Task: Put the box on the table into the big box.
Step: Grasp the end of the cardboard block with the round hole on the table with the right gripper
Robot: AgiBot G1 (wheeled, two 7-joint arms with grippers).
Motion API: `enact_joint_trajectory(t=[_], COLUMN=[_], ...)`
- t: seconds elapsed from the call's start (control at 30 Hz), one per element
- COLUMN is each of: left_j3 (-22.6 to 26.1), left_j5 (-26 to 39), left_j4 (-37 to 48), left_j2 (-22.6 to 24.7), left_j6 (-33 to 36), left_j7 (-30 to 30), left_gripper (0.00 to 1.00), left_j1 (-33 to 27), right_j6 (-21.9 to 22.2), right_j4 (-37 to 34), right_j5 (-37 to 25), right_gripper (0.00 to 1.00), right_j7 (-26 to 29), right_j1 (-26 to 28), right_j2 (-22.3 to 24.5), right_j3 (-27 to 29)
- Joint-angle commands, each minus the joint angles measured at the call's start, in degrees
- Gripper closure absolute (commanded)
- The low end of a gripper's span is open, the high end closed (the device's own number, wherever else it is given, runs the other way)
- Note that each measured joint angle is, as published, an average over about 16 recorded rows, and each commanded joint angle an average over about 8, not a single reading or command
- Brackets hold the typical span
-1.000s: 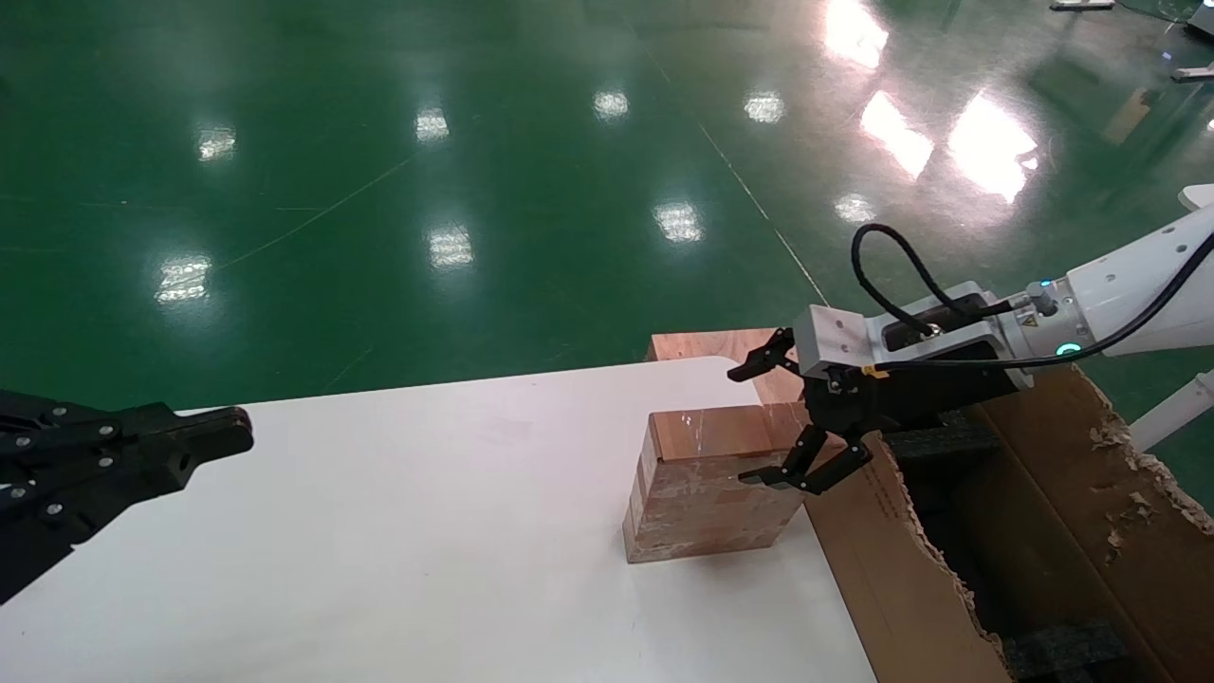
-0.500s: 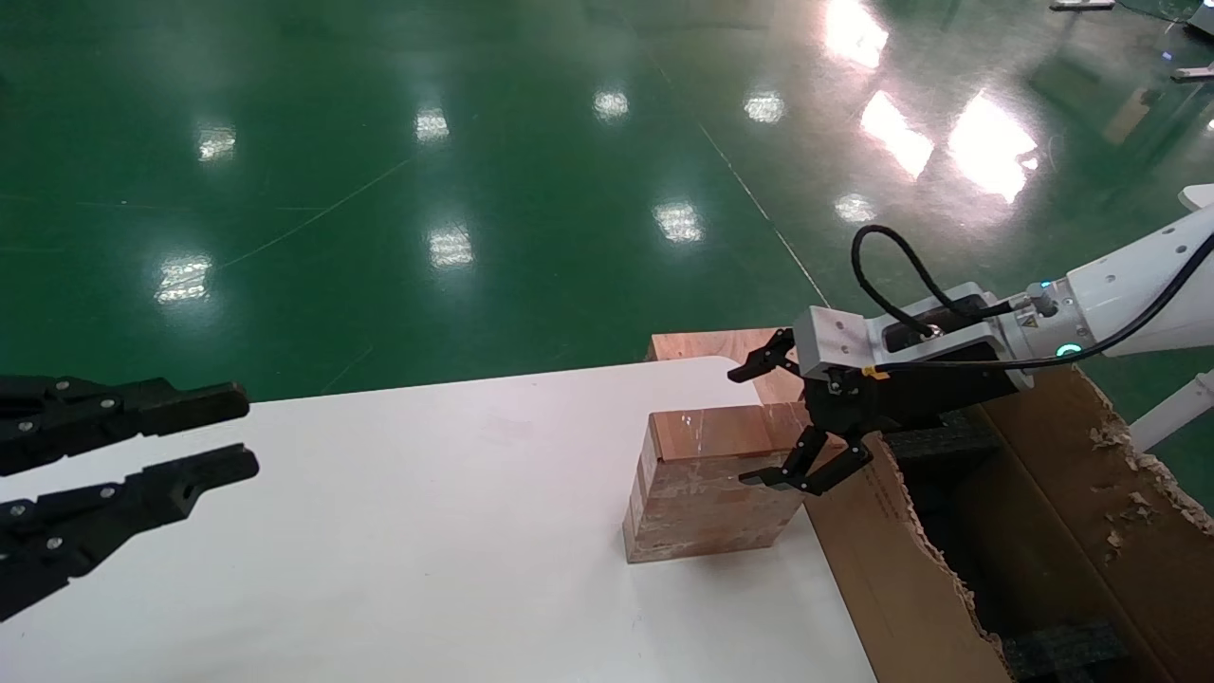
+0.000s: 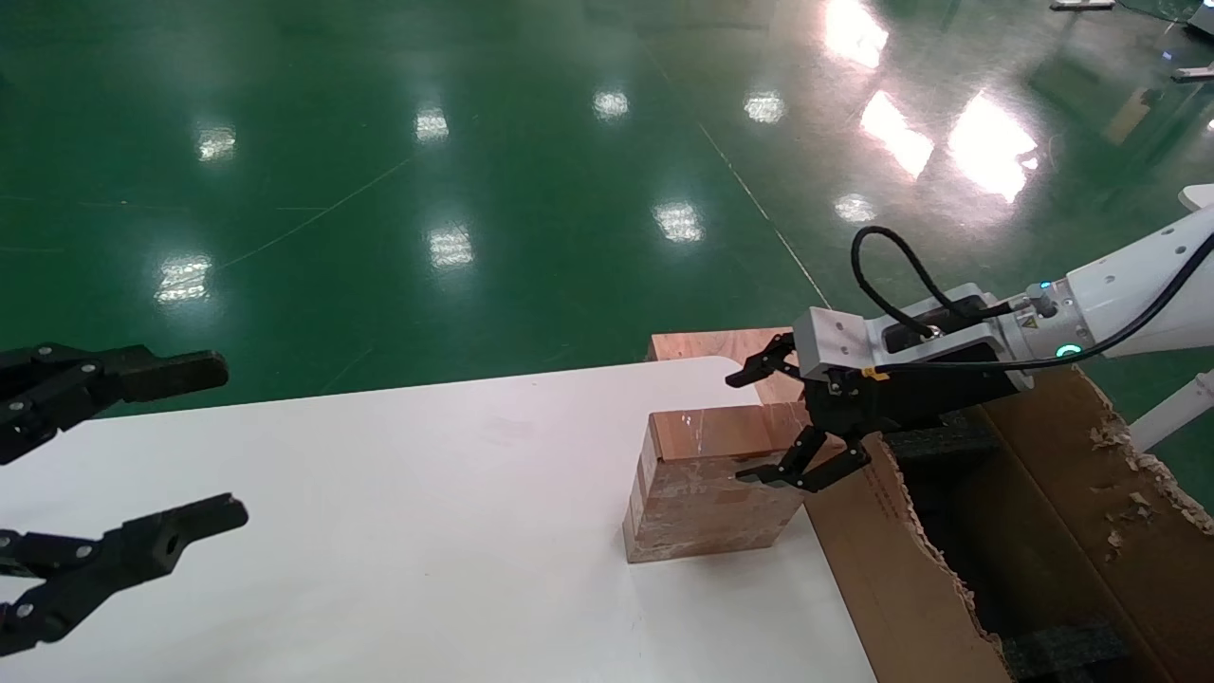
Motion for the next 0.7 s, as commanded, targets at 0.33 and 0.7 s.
enact_joint_trajectory(t=[0.33, 0.7], left_j3=[0.00, 0.00], left_j5=[0.00, 0.00], left_j4=[0.00, 0.00], left_j2=[0.00, 0.00], left_j6=[0.00, 0.00], left_j7=[0.00, 0.00], left_gripper=[0.00, 0.00], left_j1=[0.00, 0.00], right_j6=[0.00, 0.45], right_j4=[-0.02, 2.30], right_j5=[-0.05, 0.85], right_gripper=[1.00, 1.00], right_j7=[-0.04, 2.56], right_j1=[-0.01, 1.40], right_j2=[0.00, 1.20], right_j3=[0.05, -0.01])
